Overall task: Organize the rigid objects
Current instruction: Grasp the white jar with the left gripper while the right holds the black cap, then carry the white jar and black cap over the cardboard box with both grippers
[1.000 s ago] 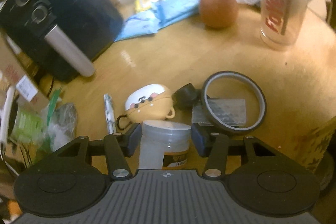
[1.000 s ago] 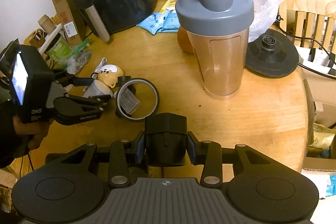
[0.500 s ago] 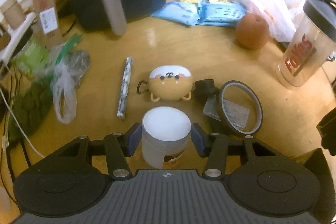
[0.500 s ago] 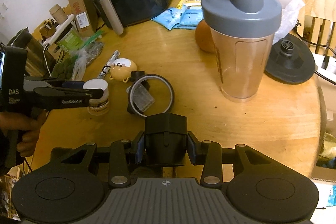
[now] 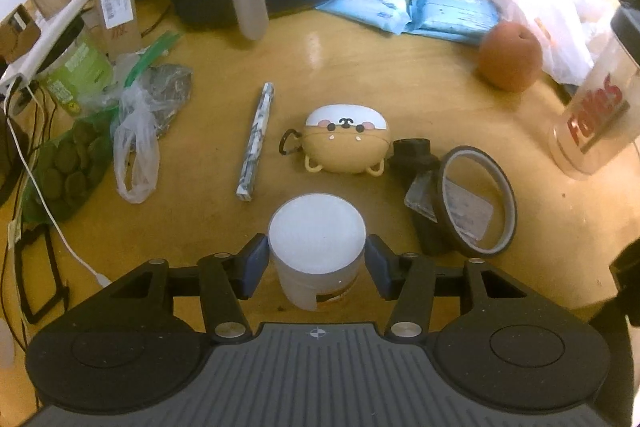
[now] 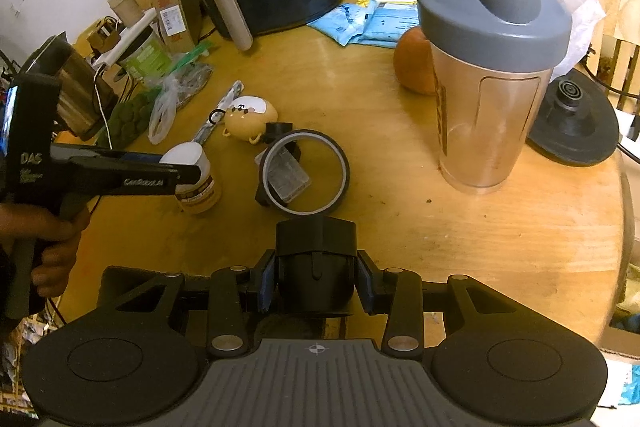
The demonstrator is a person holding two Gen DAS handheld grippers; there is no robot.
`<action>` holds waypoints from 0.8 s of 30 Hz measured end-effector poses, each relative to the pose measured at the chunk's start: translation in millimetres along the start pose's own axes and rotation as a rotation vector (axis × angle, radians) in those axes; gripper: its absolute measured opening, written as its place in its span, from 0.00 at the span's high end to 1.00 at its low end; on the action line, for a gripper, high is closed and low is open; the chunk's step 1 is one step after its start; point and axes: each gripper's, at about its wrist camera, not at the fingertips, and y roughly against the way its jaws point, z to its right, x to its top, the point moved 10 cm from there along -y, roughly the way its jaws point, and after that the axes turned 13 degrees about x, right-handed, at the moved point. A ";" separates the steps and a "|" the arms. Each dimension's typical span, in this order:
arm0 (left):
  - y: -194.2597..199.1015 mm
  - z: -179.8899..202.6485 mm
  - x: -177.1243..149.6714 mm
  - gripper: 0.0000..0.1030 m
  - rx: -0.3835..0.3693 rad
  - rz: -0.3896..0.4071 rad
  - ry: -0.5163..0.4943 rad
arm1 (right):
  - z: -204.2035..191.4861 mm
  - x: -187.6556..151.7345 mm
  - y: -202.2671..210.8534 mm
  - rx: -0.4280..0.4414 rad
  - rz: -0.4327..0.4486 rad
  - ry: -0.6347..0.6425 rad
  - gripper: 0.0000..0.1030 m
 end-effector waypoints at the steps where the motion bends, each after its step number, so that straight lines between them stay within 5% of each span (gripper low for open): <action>1: -1.1 0.1 0.4 0.49 0.002 -0.002 0.003 | -0.1 0.1 0.9 0.002 0.001 0.000 0.58; 24: 47.0 -2.2 9.2 0.50 -0.030 0.078 0.076 | -1.6 -3.8 13.9 0.032 0.003 0.033 0.58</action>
